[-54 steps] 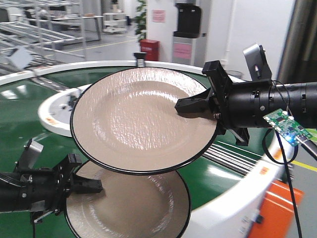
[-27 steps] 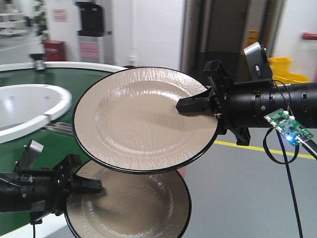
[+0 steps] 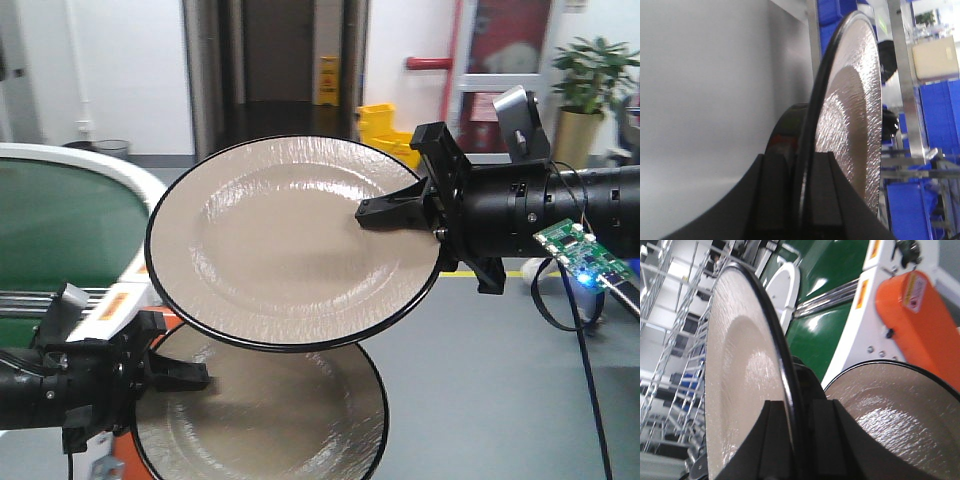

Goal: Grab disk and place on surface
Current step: 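Hold both plates raised while the base turns away from the conveyor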

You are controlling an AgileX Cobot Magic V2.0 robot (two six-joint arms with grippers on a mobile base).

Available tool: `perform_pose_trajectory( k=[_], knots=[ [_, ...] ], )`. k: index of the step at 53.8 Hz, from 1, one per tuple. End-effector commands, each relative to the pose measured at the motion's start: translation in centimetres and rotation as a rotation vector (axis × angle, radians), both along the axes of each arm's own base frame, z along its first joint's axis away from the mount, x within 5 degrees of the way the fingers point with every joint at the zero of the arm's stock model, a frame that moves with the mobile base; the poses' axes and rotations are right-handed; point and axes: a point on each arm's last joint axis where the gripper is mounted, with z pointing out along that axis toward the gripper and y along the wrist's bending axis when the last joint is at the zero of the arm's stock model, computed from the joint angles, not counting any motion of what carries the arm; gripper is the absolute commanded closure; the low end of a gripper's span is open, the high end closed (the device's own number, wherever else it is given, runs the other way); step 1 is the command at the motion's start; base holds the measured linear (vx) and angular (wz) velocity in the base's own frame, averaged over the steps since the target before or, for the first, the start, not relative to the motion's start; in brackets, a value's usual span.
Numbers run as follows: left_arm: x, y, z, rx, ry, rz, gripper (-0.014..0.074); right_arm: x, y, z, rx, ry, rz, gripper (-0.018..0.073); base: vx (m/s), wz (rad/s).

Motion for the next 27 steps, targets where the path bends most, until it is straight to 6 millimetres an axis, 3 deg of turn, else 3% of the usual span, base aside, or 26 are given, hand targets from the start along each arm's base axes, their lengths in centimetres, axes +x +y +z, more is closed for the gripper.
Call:
perform_pose_trajectory(
  k=[1,27],
  knots=[
    [-0.45,-0.35,2.94,-0.131,-0.047,0.015,0.0598,-1.20,-0.40,3.61,0.138,-0.069,-0.033,0.0567,0.01,-0.51],
    [-0.45,-0.35,2.94,-0.131,-0.047,0.015,0.0598,-1.27,-0.35,3.58,0.136,-0.066,-0.024,0.0567,0.09,-0.42]
  ],
)
